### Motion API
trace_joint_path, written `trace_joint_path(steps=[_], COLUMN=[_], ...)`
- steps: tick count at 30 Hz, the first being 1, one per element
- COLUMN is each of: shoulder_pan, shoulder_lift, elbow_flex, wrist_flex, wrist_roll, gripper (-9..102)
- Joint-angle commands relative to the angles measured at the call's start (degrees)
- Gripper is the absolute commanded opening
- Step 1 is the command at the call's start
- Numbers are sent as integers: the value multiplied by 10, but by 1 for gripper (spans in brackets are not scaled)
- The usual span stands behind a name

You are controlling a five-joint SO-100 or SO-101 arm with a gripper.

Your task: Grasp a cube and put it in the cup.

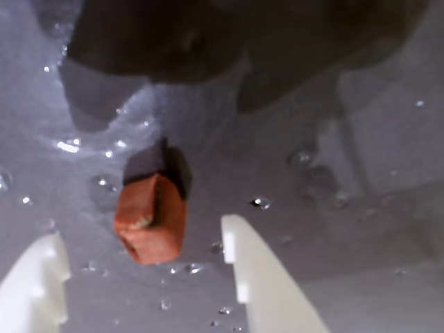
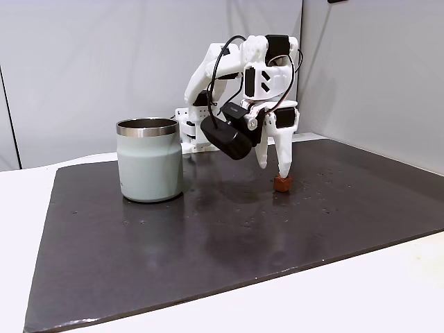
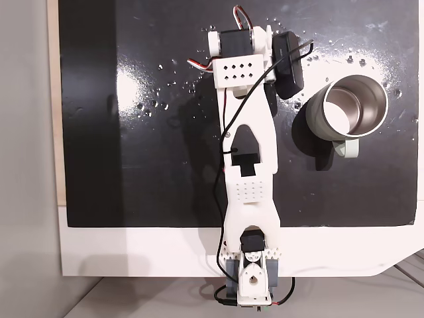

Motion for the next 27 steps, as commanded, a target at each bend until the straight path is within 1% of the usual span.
trace_joint_path(steps=[1, 11, 21, 27], shoulder_pan=[-8, -29, -36, -35], shoulder_lift=[-4, -53, -76, -75], elbow_flex=[-48, -87, -89, -89], wrist_flex=[7, 9, 10, 11], wrist_roll=[6, 4, 0, -1], gripper=[25, 25, 24, 21])
